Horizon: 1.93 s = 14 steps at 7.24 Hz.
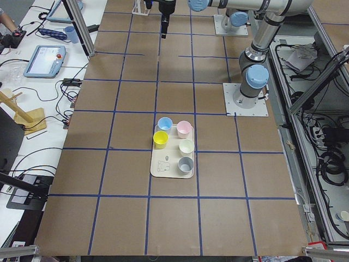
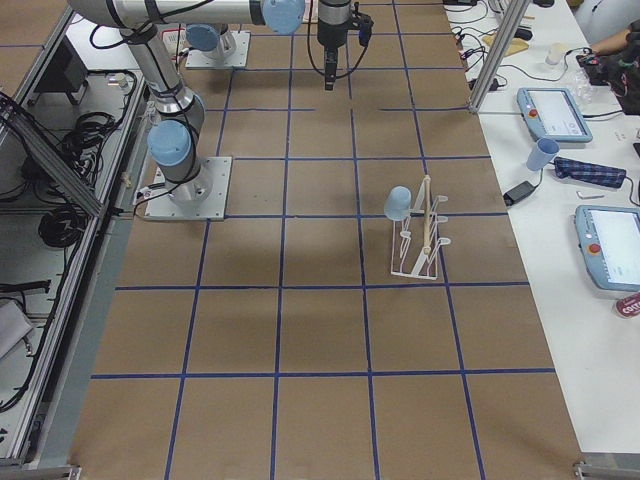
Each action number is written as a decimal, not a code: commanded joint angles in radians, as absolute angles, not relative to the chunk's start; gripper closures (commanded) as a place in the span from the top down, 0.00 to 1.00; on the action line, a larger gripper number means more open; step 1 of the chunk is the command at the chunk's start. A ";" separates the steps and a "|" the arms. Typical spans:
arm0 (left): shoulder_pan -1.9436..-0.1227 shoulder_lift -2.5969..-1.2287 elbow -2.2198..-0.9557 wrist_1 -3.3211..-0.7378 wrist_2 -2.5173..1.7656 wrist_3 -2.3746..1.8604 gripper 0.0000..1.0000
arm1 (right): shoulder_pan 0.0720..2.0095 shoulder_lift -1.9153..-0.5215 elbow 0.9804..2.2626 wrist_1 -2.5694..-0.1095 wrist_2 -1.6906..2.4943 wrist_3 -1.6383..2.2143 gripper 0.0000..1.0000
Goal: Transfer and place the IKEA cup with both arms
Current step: 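Move the right gripper toward the light blue cup on the wire rack, then lower the right gripper around the light blue cup on the rack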
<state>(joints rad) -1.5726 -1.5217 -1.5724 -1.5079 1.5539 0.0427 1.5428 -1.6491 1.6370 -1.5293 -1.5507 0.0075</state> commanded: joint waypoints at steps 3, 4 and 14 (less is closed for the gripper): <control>-1.572 -1.522 -1.572 -1.508 1.554 0.043 1.00 | 1.487 -1.644 1.643 -1.535 -1.551 0.005 1.00; -1.572 -1.522 -1.572 -1.508 1.554 0.043 1.00 | 1.482 -1.644 1.649 -1.539 -1.549 0.005 1.00; -1.572 -1.520 -1.580 -1.508 1.554 0.048 1.00 | 1.180 -1.364 1.651 -2.025 -1.549 -0.627 1.00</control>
<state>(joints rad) -1.5723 -1.5202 -1.5802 -1.5079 1.5539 0.0475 1.2041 -1.3983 1.6503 -1.9685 -1.5526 -0.5499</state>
